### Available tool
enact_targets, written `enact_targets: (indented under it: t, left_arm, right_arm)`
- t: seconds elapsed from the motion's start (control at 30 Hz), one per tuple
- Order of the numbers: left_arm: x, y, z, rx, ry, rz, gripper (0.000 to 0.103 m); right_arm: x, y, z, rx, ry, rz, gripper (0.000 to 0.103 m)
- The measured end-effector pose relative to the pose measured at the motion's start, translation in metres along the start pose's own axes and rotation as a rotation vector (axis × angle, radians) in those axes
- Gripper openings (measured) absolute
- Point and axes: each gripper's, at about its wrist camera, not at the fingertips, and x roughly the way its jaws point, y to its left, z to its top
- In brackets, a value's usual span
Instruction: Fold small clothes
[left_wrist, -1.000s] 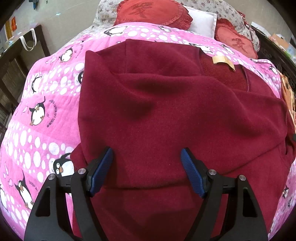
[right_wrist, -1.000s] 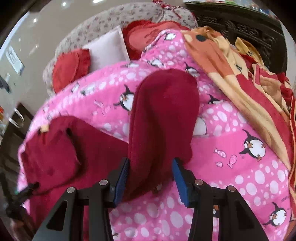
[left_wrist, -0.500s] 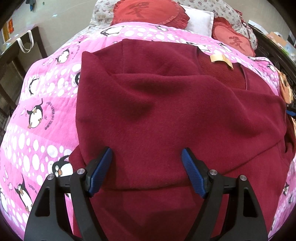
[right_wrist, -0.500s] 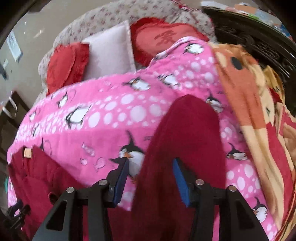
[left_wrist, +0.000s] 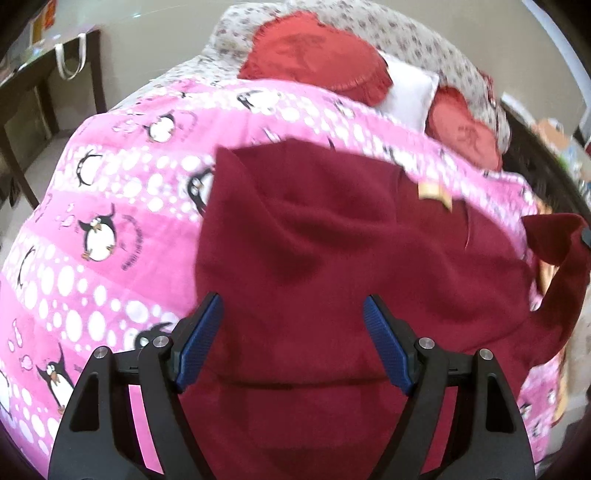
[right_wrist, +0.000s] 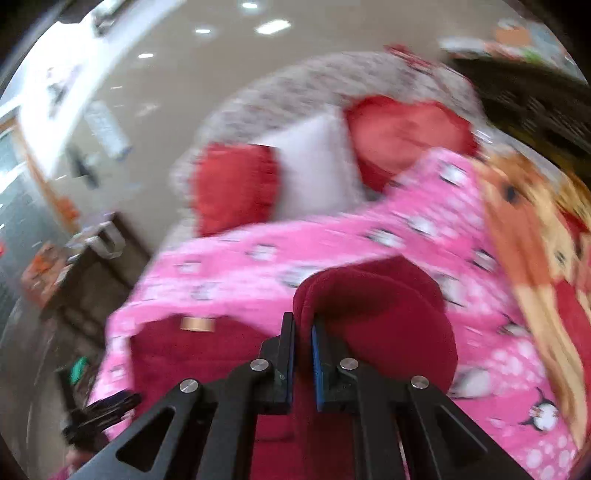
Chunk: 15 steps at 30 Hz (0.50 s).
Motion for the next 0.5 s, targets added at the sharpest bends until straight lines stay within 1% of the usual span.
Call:
enact_targets:
  t: [0.1,0.13,0.17,0.2,0.27,0.33,0.37,0.43,0.5]
  left_arm:
    - [-0.008,0.009,0.003,-0.033,-0.016,-0.023,0.079]
    - [-0.009,0.010,0.003,-0.043,-0.018,-0.031,0.079]
    - [-0.009,0.012,0.003,-0.052,-0.012,-0.043,0.079]
    - [-0.009,0.012,0.002,-0.057,-0.003,-0.054,0.079]
    - [-0.006,0.013,-0.001,-0.066,0.019,-0.085,0.079]
    - [-0.003,0.007,-0.003,-0.060,0.029,-0.095,0.079]
    - [-0.002,0.004,-0.003,-0.051,0.030,-0.094,0.079]
    - [0.001,0.000,-0.003,-0.039,0.028,-0.090,0.079]
    - [0.003,-0.001,-0.003,-0.043,0.029,-0.093,0.079]
  right_arm:
    - [0.000,0.056,-0.006,-0.090,0.007,0.160,0.007]
    - [0.005,0.072,-0.013,-0.120,0.026,0.198,0.007]
    - [0.010,0.082,-0.020,-0.138,0.044,0.215,0.007]
    - [0.024,0.096,-0.035,-0.171,0.091,0.228,0.007]
    - [0.045,0.104,-0.057,-0.197,0.186,0.224,0.009]
    - [0.071,0.103,-0.084,-0.197,0.321,0.197,0.009]
    - [0.076,0.099,-0.093,-0.193,0.351,0.184,0.009]
    - [0.076,0.093,-0.106,-0.204,0.359,0.129,0.009]
    - [0.069,0.092,-0.103,-0.217,0.328,0.115,0.009]
